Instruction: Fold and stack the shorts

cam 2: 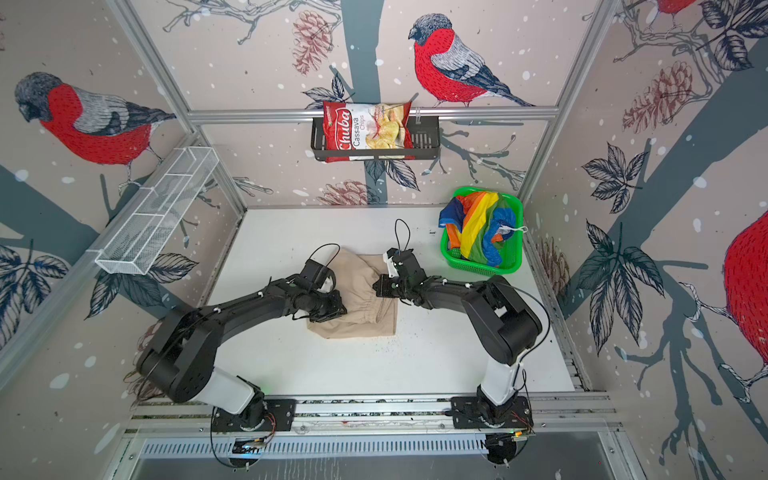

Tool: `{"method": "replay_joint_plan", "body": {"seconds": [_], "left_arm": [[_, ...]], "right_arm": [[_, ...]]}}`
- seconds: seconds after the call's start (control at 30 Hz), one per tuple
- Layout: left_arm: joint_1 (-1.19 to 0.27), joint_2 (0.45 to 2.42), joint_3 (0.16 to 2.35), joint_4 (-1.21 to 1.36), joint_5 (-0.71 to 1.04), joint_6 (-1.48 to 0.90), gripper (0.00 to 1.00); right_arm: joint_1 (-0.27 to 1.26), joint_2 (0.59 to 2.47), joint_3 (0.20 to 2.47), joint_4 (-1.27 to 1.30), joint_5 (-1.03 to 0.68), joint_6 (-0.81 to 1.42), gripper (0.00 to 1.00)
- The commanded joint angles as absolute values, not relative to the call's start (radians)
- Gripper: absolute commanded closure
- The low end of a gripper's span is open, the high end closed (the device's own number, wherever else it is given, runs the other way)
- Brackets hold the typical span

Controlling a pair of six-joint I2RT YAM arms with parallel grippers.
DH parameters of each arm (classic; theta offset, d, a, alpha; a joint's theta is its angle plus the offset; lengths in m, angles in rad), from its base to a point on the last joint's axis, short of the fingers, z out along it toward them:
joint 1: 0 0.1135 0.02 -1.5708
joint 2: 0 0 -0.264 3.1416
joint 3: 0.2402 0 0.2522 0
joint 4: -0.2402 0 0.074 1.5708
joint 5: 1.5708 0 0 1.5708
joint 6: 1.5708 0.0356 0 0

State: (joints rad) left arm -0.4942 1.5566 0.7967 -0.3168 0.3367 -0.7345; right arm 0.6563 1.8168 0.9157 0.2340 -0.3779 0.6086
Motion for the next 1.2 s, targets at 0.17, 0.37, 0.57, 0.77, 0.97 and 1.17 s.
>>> {"method": "replay_joint_plan", "body": {"seconds": [0.17,0.37,0.57,0.77,0.97,1.17], "left_arm": [[-0.476,1.632,0.713,-0.189,0.386,-0.724,0.82],[-0.477,1.55,0.739,-0.226,0.427,-0.729,0.8],[-0.421,1.395,0.902,-0.342,0.399,-0.696,0.43],[-0.258,1.291,0.931,-0.337,0.299,-0.693,0.38],[-0.207,1.348,0.917,-0.209,0.192,-0.691,0.36],[-0.172,1.54,0.962,-0.074,0.257,-0.727,0.27]], "right_arm": [[0.607,1.922,0.959,0.245,-0.413,0.582,0.99],[0.587,1.855,1.054,0.127,-0.401,0.491,0.97],[0.673,1.657,1.085,0.016,-0.259,0.389,0.9],[0.894,1.578,1.044,-0.034,-0.023,0.341,0.89],[1.046,1.71,1.039,0.039,0.009,0.356,0.86],[1.159,1.919,1.194,0.073,0.0,0.291,0.49]]}}
